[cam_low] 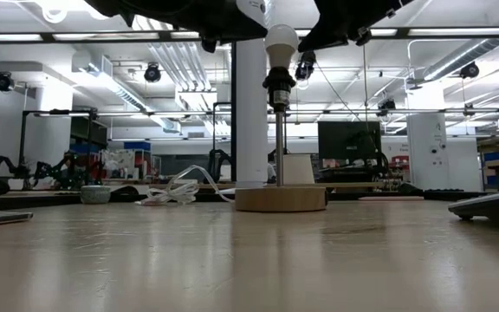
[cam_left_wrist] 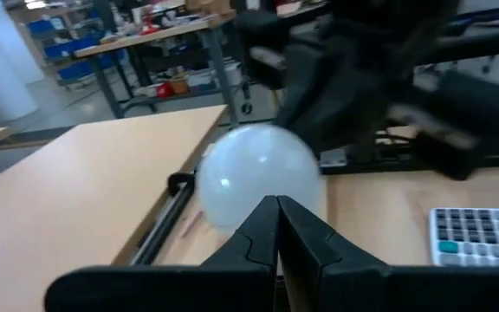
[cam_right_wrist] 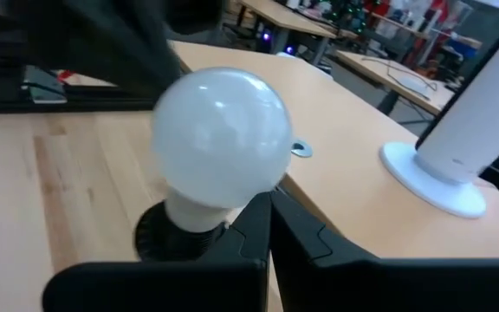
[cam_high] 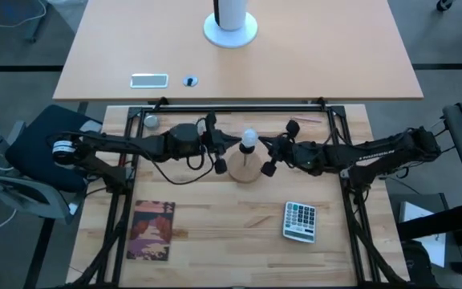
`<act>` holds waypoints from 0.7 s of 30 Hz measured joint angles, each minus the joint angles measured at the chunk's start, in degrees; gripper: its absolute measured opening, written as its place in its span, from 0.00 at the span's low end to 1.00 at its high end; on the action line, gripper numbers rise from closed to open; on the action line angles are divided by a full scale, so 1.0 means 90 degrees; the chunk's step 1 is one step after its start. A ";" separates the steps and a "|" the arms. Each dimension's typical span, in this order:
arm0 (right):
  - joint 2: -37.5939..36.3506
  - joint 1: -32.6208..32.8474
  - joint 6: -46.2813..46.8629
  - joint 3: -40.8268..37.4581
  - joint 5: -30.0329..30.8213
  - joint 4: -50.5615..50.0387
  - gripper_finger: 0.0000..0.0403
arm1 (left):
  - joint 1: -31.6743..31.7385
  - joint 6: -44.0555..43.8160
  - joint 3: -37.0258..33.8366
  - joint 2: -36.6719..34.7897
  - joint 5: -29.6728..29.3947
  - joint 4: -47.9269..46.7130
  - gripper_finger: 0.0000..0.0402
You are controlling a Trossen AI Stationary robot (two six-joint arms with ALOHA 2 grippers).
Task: Screw lightbulb
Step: Remove the lightbulb from the lamp
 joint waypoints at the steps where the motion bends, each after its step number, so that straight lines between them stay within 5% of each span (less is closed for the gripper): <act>1: 0.0000 -0.0008 0.0014 0.0000 0.0019 0.0002 0.00 | -0.0019 -0.0013 0.0000 -0.0009 0.0022 -0.0003 0.00; 11: -0.0038 0.0099 0.0019 0.0000 -0.0014 -0.0163 0.00 | -0.0084 -0.0030 0.0000 -0.0102 -0.0135 0.0001 0.00; 21: -0.0043 0.0267 0.0038 0.0000 -0.0357 0.0007 0.00 | -0.0028 0.0140 0.0000 -0.0001 -0.1454 0.0375 0.00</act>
